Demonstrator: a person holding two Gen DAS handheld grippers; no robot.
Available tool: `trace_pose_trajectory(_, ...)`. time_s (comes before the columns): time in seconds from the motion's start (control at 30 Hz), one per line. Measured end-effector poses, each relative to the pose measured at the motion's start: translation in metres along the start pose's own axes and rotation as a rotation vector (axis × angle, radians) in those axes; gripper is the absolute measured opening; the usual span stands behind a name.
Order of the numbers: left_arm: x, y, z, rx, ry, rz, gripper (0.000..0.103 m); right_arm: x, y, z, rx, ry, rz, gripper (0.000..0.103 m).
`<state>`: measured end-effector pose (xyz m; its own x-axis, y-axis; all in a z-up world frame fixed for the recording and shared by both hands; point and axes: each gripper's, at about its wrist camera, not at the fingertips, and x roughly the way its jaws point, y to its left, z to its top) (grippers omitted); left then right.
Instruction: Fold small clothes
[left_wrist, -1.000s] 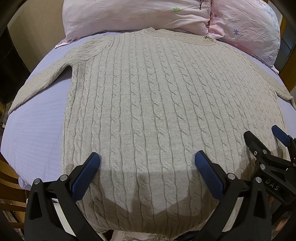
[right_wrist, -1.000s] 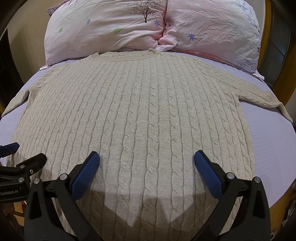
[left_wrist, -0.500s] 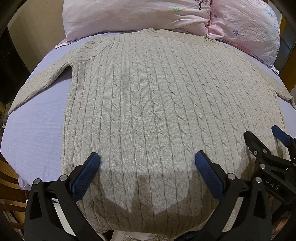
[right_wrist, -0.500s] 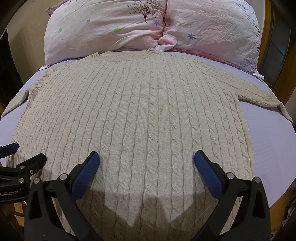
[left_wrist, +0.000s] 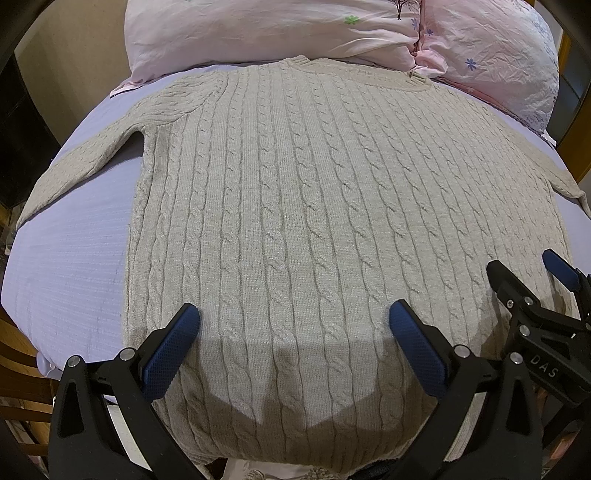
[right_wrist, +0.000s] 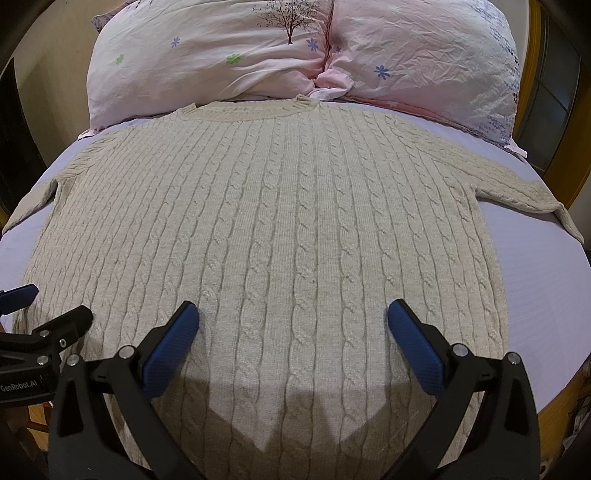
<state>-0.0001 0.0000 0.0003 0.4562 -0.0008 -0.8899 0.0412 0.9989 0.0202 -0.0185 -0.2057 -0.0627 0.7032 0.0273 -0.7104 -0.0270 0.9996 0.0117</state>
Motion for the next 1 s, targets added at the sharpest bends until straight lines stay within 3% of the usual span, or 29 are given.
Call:
trace_pose_trajectory(0.9,0.000,0.000,0.000,0.000,0.000,0.000,0.102,0.006,0.007,-0.008,0.000,0.005,0.000,0.101)
trace_pose_trajectory(1.0,0.000,0.000,-0.001,0.003,-0.010,0.002,0.102,0.007,0.006,-0.011,-0.029,0.006,0.031,0.101)
